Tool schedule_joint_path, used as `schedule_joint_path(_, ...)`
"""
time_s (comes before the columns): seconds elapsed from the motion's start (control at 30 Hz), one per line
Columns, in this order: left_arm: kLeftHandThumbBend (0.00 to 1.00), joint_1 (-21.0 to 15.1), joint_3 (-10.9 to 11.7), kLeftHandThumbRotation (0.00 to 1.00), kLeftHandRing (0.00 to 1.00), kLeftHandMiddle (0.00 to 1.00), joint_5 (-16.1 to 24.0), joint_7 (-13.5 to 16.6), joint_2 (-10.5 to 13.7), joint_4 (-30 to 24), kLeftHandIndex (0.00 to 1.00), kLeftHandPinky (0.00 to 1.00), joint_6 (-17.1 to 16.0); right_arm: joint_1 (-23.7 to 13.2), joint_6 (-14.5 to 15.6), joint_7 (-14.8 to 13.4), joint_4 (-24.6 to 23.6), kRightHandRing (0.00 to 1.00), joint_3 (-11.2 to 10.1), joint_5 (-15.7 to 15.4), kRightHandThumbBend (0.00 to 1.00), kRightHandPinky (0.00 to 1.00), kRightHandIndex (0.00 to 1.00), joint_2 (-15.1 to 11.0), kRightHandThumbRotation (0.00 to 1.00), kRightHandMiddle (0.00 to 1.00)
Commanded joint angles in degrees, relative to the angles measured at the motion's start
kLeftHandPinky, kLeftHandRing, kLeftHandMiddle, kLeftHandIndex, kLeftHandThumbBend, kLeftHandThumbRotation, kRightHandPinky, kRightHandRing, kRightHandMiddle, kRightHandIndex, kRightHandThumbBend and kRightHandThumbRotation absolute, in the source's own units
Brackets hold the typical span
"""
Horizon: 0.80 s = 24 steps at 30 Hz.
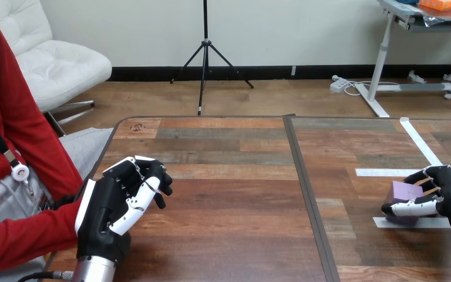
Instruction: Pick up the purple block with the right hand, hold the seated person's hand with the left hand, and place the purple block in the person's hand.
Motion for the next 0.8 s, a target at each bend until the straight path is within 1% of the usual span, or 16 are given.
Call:
schedule_joint_path(0.0,0.35,-3.5,0.1,0.32,0.42,0.46,0.4,0.3,0.9,-0.9,0.46,0.26,-0.7,-2.8,-0.8,-1.6,-0.1,0.50,1.0,-0.6,0.83,0.50,0.55,0.4,0.00,0.53)
schedule_joint_path(0.2,0.34,-3.5,0.1,0.32,0.42,0.46,0.2,0.2,0.9,-1.0,0.46,0.26,-0.7,-3.0,-0.3,-1.5,0.1,0.48,1.5,-0.9,0.78,0.47,0.50,0.2,0.00,0.51)
schedule_joint_path(0.33,0.34,-3.4,0.1,0.32,0.42,0.46,0.3,0.4,0.9,-1.1,0.46,0.26,-0.6,-3.0,-0.4,-1.6,0.1,0.47,1.8,-1.2,0.77,0.45,0.49,0.0,0.00,0.50)
schedule_joint_path(0.77,0.34,-3.6,0.3,0.32,0.41,0.46,-0.1,-0.1,1.0,-0.8,0.45,0.26,-0.6,-2.8,-0.5,-1.7,0.1,0.45,2.0,-1.3,0.79,0.44,0.46,0.0,0.00,0.48)
